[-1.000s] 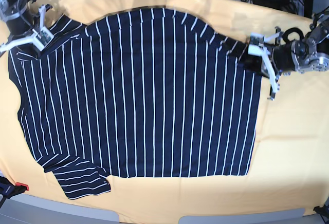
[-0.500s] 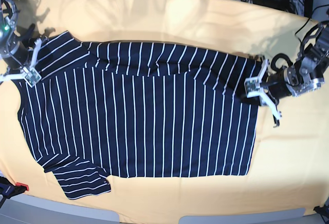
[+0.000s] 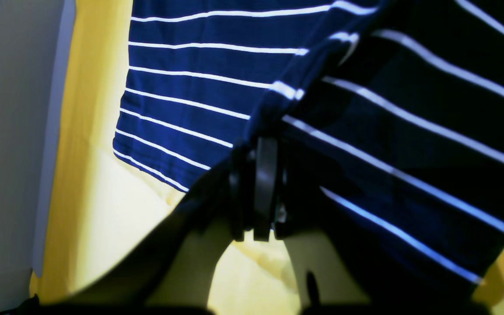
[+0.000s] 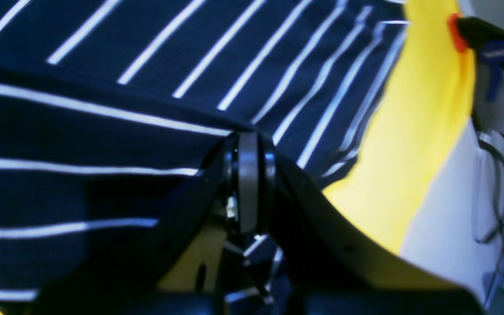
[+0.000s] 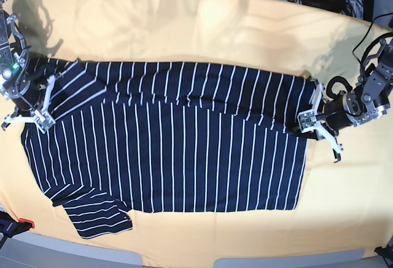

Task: Fold the T-shirt properly
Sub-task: 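Lift and pull the shirt edge toward the robot with both grippers, then lower the held edge onto the shirt body, folding it over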

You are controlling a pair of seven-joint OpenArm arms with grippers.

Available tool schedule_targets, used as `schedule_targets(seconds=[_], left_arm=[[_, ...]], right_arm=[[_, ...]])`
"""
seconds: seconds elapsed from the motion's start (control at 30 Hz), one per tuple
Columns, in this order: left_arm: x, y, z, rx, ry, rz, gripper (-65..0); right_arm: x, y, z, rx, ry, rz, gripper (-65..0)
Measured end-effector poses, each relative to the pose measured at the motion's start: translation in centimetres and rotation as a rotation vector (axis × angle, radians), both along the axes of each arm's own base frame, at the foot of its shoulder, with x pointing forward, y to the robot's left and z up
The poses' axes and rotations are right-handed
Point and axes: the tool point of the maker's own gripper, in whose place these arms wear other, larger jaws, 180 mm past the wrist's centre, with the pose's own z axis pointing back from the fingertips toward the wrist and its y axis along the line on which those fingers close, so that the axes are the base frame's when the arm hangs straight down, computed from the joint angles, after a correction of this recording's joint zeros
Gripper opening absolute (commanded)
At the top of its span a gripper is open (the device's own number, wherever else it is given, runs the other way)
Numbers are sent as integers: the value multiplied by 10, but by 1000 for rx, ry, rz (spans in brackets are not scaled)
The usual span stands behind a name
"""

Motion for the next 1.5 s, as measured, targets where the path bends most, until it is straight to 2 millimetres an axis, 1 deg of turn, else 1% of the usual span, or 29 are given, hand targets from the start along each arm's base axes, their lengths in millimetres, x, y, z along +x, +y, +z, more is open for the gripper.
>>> schedule_targets(seconds=[0.13, 0.27, 0.5, 0.63, 0.67, 0.7, 0.77, 0.8, 0.83, 0.87, 0.9, 0.93, 1.0, 1.1, 1.2, 1.3, 1.37, 1.43, 1.5], left_arm=[[2, 1, 1, 0, -8, 8, -650], [13, 5, 7, -8, -65, 65, -650], [9, 4, 0, -3, -41, 68, -650], [9, 4, 0, -3, -42, 68, -650], [9, 4, 0, -2, -41, 68, -633], [9, 4, 0, -3, -42, 68, -555], [11, 5, 1, 3, -53, 72, -374], [11, 5, 1, 4, -52, 72, -294], [11, 5, 2, 4, -53, 72, -234], [11, 5, 2, -1, -50, 74, -204], [10, 4, 1, -13, -36, 82, -201], [9, 5, -1, -12, -23, 89, -201], [7, 10, -6, 21, 0, 100, -201], [5, 12, -8, 37, 14, 95, -202], [-14, 10, -13, 68, 102, 17, -203], [-46, -3, -12, 57, 231, -111, -203], [-54, -10, -3, 38, 236, -140, -203], [-60, -10, 0, 48, 235, -156, -203], [-69, -2, -5, 103, 238, -168, -203]], right_arm=[[3, 2, 3, 11, -11, 3, -650], [1, -4, -2, 10, 2, -11, -650], [-1, -8, -14, 30, 19, -21, -650], [-1, -8, -13, 31, 15, -22, -650], [1, -10, -11, 33, -2, -38, -650], [4, -14, -8, 33, -29, -65, -616], [12, -21, 0, 30, -88, -127, -500], [15, -22, 4, 28, -104, -137, -446], [18, -22, 7, 28, -114, -139, -393], [21, -22, 10, 34, -124, -141, -349], [22, -23, 11, 35, -123, -148, -318], [22, -23, 10, 34, -119, -150, -300], [18, -21, 4, 27, -78, -132, -298], [10, -17, -5, 7, -5, -104, -299], [2, -7, -4, 22, 72, -51, -299], [-9, 4, -2, 25, 154, 11, -299], [-20, 12, -3, 29, 207, 46, -299], [-28, 21, -5, 35, 234, 75, -299], [-37, 28, -7, 38, 251, 104, -299]])
